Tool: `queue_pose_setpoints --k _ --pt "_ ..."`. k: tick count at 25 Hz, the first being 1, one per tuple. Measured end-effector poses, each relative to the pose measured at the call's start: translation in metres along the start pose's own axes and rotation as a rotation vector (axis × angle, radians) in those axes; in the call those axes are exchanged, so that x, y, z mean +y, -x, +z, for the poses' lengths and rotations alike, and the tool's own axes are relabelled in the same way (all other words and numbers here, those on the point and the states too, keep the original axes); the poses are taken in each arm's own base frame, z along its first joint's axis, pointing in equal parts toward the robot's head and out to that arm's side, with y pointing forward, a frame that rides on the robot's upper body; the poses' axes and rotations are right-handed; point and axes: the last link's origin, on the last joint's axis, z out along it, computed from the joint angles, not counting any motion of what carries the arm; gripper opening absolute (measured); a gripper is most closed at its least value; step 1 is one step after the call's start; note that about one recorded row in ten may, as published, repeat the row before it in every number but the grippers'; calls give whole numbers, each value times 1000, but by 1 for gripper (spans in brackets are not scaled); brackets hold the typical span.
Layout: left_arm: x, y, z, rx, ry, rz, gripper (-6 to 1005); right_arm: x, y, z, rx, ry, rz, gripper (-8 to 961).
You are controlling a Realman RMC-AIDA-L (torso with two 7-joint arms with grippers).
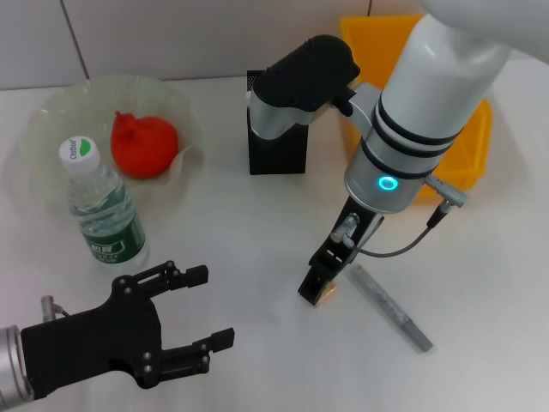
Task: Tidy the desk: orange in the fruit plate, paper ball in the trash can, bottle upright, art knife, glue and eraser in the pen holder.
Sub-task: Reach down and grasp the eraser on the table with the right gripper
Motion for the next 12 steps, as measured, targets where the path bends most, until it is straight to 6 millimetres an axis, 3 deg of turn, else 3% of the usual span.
queue_pose_setpoints --k 12 --pt "1 0 0 3 3 3 800 -6 1 13 -4 -6 27 806"
